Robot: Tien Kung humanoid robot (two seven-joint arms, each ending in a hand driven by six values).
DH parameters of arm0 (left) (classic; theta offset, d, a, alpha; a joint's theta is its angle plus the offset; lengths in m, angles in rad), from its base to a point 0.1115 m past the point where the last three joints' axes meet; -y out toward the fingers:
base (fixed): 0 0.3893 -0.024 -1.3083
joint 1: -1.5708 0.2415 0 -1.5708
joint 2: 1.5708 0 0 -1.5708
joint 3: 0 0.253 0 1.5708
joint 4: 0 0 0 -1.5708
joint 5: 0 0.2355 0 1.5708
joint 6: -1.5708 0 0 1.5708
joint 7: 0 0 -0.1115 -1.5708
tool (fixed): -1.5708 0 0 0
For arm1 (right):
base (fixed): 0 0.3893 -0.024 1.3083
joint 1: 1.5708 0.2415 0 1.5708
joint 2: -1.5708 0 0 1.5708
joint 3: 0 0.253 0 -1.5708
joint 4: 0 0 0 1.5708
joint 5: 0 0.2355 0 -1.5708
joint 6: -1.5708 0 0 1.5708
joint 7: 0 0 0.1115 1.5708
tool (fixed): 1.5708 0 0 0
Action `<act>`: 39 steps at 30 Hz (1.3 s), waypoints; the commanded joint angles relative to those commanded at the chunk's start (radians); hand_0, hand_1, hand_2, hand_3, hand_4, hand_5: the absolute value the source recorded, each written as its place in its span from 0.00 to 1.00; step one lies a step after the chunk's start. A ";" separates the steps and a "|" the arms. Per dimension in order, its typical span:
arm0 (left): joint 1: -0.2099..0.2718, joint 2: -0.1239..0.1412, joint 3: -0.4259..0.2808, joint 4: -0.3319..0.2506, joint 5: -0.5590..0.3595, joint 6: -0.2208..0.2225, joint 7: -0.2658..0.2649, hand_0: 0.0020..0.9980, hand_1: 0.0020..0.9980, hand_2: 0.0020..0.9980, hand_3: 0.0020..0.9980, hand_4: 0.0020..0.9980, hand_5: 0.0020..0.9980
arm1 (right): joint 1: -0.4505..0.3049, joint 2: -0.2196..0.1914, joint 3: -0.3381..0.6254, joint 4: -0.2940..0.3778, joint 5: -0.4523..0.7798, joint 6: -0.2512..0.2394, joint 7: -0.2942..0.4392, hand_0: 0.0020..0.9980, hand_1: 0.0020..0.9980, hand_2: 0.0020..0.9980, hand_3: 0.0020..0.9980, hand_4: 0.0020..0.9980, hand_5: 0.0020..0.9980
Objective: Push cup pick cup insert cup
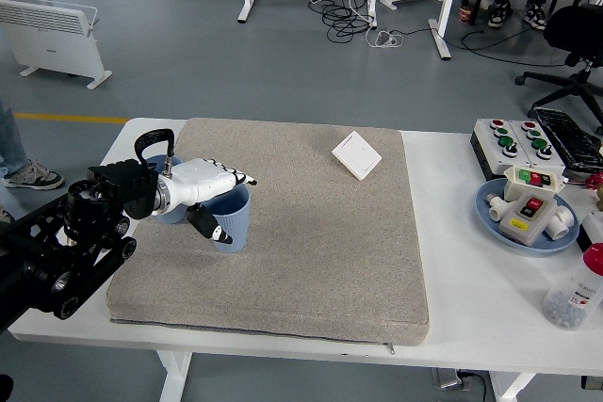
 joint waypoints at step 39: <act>0.017 0.134 -0.185 -0.321 -0.142 -0.175 0.139 0.44 0.44 0.42 0.41 0.48 0.00 | 0.002 0.001 0.009 0.000 0.001 -0.003 0.002 0.79 0.70 0.71 0.59 0.16 0.49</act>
